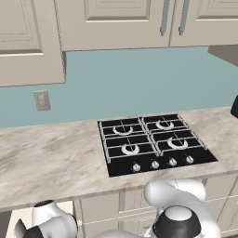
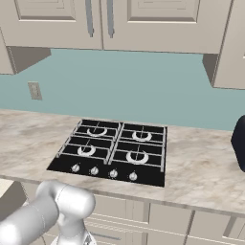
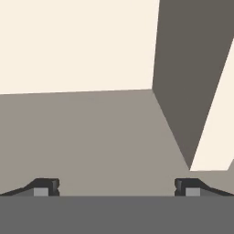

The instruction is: Pick up the knife from the drawer and place it on the cutting board. Then place the meat from the plate to the cutting board.

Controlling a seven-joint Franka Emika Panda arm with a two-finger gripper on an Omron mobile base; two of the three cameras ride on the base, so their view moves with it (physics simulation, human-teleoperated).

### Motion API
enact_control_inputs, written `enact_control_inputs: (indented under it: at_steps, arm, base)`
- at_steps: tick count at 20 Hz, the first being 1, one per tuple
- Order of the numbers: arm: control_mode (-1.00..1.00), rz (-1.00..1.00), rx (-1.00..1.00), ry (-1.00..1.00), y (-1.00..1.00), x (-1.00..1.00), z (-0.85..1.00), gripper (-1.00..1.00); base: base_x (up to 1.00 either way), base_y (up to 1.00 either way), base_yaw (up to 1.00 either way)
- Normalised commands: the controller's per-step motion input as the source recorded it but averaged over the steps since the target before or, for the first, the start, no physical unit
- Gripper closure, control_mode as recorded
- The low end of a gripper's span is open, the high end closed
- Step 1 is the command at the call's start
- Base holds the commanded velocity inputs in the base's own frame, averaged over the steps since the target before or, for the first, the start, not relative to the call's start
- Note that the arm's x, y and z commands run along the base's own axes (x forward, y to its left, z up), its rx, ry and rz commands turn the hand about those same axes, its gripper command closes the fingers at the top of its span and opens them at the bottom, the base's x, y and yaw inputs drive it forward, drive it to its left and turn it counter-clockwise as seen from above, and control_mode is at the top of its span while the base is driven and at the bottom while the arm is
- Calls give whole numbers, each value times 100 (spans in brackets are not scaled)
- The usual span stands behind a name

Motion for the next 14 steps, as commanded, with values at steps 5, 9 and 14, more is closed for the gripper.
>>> enact_control_inputs:
  at_steps: [5,9,14]
  arm:
    - [-100,0,0,-6,-1,-5,10,-100]
    - [-100,3,0,-4,-14,44,29,-100]
    - [-100,6,0,-6,-19,56,28,-100]
  base:
    - [0,0,0]
    - [0,0,0]
    - [0,0,0]
